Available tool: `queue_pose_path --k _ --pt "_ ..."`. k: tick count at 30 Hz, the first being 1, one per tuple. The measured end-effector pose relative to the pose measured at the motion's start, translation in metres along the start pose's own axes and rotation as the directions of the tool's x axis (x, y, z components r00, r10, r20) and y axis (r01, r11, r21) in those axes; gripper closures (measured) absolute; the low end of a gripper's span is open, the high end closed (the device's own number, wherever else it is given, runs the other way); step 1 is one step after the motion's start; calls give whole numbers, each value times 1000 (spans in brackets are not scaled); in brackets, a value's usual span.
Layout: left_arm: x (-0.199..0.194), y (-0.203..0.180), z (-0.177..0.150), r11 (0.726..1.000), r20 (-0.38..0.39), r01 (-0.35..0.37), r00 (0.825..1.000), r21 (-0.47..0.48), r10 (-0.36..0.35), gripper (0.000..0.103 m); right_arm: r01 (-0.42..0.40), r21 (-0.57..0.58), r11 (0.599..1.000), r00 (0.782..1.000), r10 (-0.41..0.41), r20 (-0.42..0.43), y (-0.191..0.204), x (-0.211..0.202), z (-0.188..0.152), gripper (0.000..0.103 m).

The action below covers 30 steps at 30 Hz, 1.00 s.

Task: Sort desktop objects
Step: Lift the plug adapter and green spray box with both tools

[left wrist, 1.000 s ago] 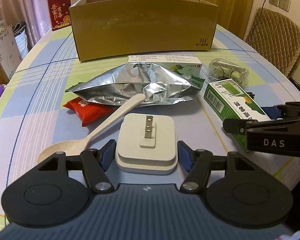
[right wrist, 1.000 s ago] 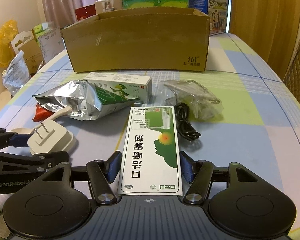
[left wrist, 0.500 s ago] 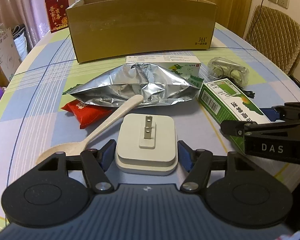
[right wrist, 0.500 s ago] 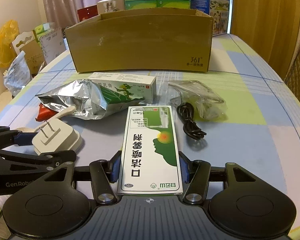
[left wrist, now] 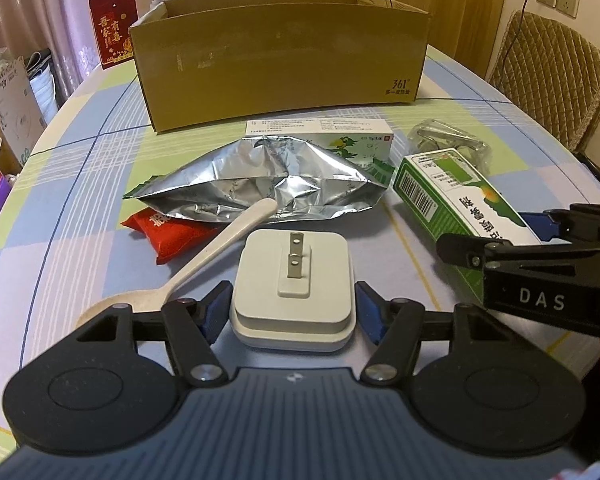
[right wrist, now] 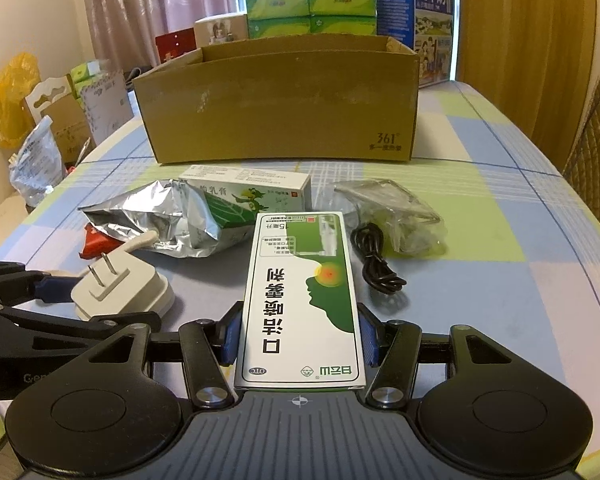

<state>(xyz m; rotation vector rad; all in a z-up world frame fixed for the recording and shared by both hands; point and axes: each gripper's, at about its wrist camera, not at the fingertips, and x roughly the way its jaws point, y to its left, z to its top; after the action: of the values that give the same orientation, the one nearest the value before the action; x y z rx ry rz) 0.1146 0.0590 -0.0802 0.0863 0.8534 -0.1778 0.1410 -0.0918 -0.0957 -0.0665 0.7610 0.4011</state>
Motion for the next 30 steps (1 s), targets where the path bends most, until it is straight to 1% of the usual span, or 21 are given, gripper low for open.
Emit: queue_pose_path --k 12,23,30 --pt "-9 -3 3 1000 9 0 1000 0 0 42 4 -6 1000 1000 -4 17 -1 -10 1 50" --pt "-15 -5 11 999 31 25 999 -23 -24 42 5 -6 1000 999 -5 37 0 -19 6 50" --pt "-18 -11 16 999 42 34 999 -20 -33 42 9 1 1000 999 -9 43 -3 -23 8 50"
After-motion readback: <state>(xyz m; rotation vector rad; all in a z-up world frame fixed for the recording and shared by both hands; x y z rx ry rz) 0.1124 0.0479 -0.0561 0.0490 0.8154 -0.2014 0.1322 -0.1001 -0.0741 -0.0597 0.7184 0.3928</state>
